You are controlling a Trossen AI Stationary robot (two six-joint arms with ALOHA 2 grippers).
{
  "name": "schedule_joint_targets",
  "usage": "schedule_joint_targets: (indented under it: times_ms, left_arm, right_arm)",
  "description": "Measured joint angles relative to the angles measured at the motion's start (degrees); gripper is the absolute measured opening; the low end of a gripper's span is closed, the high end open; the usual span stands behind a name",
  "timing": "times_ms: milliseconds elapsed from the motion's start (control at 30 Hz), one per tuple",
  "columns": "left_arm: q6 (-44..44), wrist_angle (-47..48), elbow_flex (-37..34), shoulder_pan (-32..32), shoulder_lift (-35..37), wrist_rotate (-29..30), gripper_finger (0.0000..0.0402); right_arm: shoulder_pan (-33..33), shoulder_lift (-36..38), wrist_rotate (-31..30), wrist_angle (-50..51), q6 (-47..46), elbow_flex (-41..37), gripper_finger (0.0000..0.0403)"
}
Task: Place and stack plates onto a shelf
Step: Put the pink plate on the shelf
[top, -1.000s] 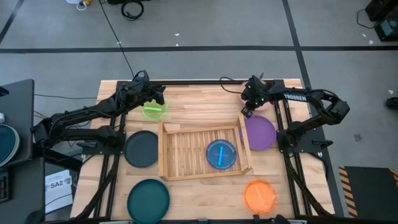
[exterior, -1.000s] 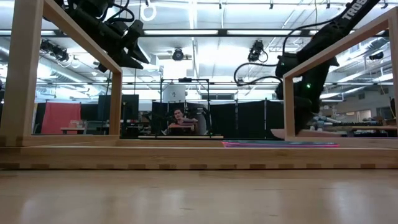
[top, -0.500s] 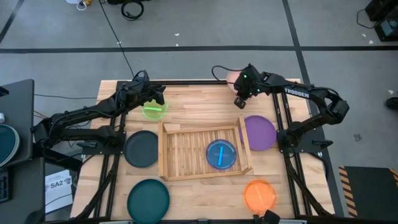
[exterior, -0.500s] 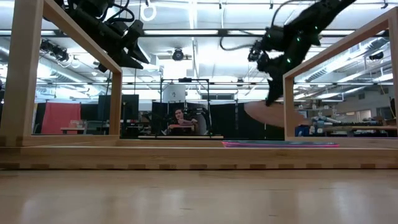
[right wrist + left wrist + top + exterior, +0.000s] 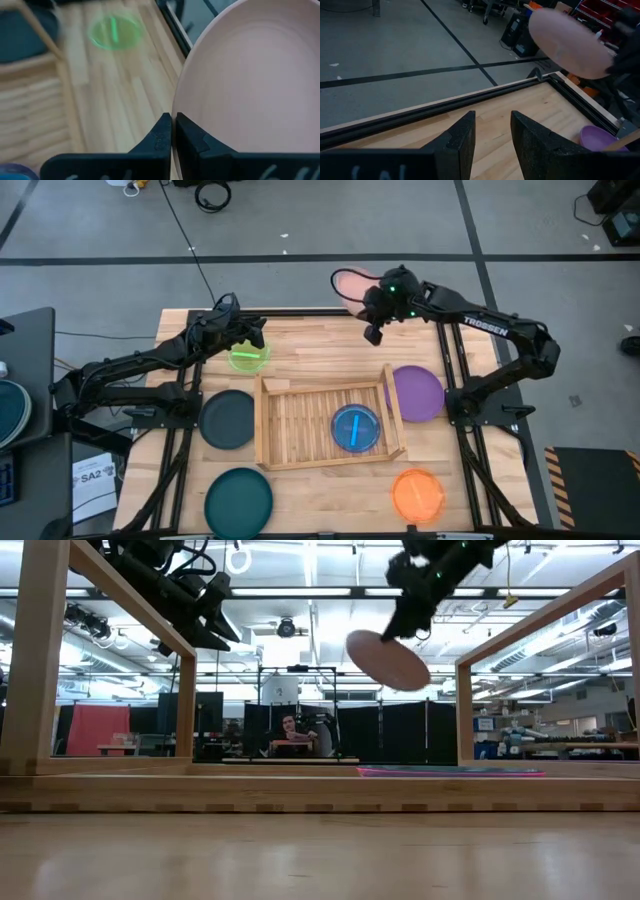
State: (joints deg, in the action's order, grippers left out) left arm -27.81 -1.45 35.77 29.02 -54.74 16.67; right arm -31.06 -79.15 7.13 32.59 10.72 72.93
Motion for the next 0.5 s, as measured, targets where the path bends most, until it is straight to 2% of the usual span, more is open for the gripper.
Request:
schedule_joint_targets:
  times_ms: [333,500]
  left_arm:
    - [0.00,-0.02,0.00,0.01,-0.01,-0.17,0.0130]
    - [0.82,-1.60,0.00,0.00,0.00,-5.04,0.0130]
  right_arm:
    - [8.56,0.02,0.10,-1.94,0.01,2.29,0.0016]
    - [12.28,-0.44,0.10,-1.78,0.80,2.16,0.0016]
